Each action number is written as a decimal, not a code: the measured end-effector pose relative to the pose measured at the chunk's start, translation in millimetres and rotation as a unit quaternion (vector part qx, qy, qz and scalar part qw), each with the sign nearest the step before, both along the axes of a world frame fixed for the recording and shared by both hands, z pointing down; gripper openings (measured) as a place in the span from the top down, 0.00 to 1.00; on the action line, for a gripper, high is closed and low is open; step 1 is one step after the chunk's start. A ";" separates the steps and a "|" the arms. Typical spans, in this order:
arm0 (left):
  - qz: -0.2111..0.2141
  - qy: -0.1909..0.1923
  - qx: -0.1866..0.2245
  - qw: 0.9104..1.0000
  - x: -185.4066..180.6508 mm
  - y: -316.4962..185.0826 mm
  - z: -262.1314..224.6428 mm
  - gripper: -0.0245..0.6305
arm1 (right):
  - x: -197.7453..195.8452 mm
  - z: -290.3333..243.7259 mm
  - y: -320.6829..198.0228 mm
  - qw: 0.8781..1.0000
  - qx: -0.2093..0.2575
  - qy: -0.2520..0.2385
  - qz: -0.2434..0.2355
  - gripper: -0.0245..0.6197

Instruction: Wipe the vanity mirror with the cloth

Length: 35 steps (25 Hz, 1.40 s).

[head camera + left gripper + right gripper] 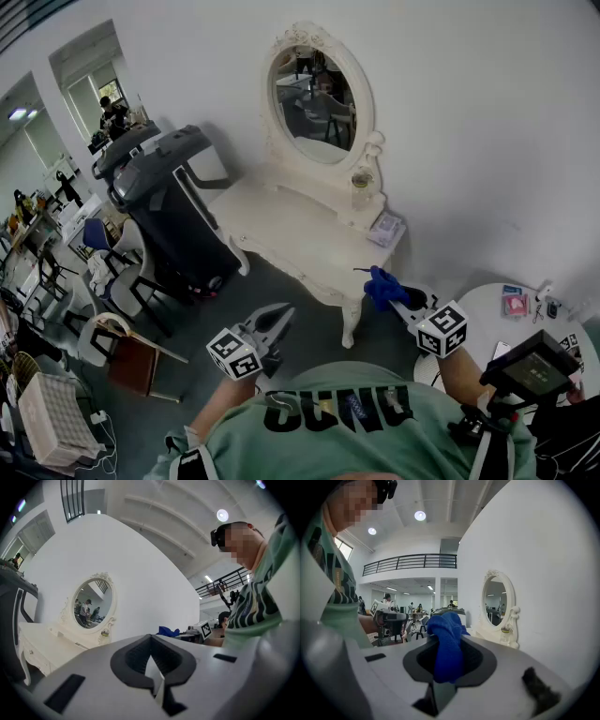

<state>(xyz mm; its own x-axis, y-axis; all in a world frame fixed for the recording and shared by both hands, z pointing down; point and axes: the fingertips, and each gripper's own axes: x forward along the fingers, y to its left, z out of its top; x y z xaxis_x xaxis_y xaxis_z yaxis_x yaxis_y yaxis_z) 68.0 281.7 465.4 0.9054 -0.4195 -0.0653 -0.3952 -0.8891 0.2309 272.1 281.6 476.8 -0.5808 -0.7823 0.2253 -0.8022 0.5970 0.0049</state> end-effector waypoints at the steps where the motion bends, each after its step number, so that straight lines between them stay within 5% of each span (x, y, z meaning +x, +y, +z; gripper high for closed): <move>1: 0.000 0.004 -0.005 1.000 1.7 0.1 0.0 0.95 | 1.3 0.3 -0.1 1.000 0.000 0.000 0.000 0.85; 16: -0.002 0.004 -0.019 1.000 9.5 -6.1 6.1 0.95 | -0.3 -2.6 -1.9 0.999 0.003 -0.028 -0.021 0.85; 35: -0.014 0.004 -0.039 0.999 106.9 -51.8 25.9 0.95 | 70.4 12.7 -58.5 0.998 0.002 -0.023 -0.066 0.85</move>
